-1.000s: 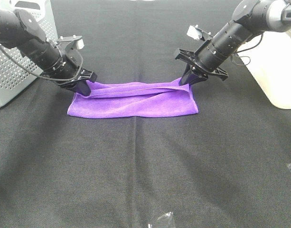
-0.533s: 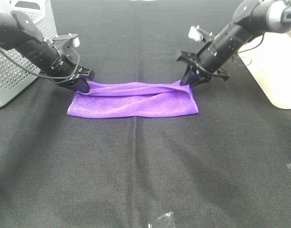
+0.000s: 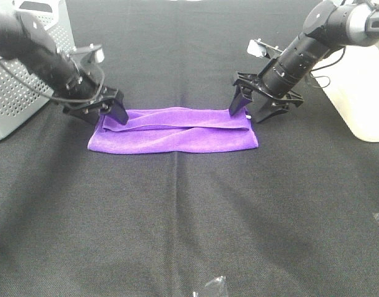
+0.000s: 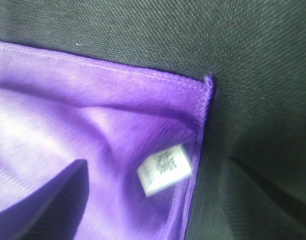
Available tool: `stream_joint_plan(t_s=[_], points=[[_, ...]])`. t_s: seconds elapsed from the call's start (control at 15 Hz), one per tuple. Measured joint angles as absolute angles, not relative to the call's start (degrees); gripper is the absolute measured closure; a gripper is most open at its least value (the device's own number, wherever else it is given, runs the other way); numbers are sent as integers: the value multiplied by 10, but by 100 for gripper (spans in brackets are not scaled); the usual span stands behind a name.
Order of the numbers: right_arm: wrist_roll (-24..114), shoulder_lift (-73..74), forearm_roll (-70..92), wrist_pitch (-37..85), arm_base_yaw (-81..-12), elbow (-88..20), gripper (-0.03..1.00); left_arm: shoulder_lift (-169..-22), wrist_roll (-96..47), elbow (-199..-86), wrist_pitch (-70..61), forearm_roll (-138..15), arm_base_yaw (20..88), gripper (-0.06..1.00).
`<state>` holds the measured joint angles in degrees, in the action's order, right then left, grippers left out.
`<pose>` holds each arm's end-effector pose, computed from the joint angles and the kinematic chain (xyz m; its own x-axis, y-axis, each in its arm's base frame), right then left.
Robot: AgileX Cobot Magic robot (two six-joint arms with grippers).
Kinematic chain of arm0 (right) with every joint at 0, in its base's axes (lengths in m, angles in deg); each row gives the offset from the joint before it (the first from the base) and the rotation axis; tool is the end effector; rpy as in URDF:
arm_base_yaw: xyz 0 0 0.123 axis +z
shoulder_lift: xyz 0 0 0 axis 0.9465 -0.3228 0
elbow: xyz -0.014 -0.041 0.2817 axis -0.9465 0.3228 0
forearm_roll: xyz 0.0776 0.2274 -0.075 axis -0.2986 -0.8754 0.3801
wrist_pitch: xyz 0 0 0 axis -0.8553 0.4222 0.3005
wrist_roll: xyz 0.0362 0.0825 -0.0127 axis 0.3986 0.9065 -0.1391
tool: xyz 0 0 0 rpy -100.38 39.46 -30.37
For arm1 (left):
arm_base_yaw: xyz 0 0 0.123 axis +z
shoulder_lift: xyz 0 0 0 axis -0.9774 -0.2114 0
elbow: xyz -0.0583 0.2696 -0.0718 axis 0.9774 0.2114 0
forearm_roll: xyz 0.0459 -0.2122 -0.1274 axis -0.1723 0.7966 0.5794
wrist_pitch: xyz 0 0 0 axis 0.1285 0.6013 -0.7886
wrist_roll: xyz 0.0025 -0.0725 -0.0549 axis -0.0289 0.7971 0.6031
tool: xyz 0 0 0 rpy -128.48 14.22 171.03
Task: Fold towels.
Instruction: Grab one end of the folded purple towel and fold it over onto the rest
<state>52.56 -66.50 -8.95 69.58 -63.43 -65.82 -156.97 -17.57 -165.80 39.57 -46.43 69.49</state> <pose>0.4942 0.1022 0.1163 -0.9600 -0.0991 -0.2617 -0.1958 0.9059 0.3754 0.4780 -0.1028 0.1243 -0.8989 0.2386 -0.3674 0.3571 0.8850 -0.2988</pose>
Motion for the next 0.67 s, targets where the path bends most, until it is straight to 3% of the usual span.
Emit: stream_joint_plan(t_s=[0.33, 0.67], points=[[519, -577, -81, 816, -634, -660, 25, -1569, -93, -1749, 560, -530, 731, 22], [526, -575, -72, 847, -634, -660, 25, -1609, -139, -1749, 592, -464, 763, 16]])
